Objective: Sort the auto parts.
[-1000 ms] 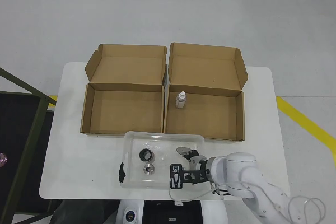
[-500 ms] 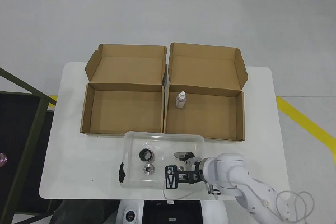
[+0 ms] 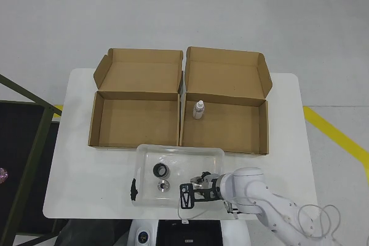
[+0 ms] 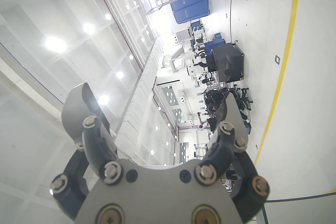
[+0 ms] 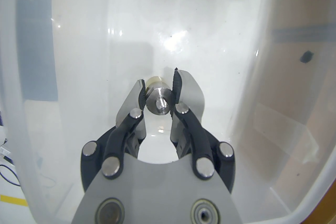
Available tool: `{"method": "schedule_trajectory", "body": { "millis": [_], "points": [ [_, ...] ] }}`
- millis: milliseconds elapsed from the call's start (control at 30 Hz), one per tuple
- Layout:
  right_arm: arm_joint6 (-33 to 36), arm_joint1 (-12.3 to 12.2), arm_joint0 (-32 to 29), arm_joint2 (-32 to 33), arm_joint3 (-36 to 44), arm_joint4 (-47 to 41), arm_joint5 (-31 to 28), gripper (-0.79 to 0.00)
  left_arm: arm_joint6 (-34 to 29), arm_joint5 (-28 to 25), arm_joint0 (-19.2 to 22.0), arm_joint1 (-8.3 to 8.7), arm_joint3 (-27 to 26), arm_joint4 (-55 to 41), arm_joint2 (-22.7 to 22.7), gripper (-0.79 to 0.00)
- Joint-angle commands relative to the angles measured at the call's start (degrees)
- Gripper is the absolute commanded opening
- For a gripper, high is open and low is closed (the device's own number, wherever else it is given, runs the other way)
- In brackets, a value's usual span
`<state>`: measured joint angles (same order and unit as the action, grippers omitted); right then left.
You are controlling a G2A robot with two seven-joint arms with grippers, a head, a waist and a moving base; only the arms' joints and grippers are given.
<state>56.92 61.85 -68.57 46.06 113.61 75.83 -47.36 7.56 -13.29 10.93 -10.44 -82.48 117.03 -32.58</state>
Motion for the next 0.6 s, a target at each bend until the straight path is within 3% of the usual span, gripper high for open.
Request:
{"method": "schedule_trajectory", "body": {
  "millis": [0,167,567],
  "points": [
    [-0.45,-0.13,0.22,-0.15,0.53,-1.21,-0.44,-0.785,0.0,0.0,0.0,0.0,0.0,0.0,0.0,0.0],
    [-3.78,-0.41,0.32,1.09,2.44,-3.78,-0.98,-0.785,0.0,0.0,0.0,0.0,0.0,0.0,0.0,0.0],
    [-21.76,-1.78,-2.32,8.64,6.72,-4.04,-1.59,-0.785,0.0,0.0,0.0,0.0,0.0,0.0,0.0,0.0]
  ]
}}
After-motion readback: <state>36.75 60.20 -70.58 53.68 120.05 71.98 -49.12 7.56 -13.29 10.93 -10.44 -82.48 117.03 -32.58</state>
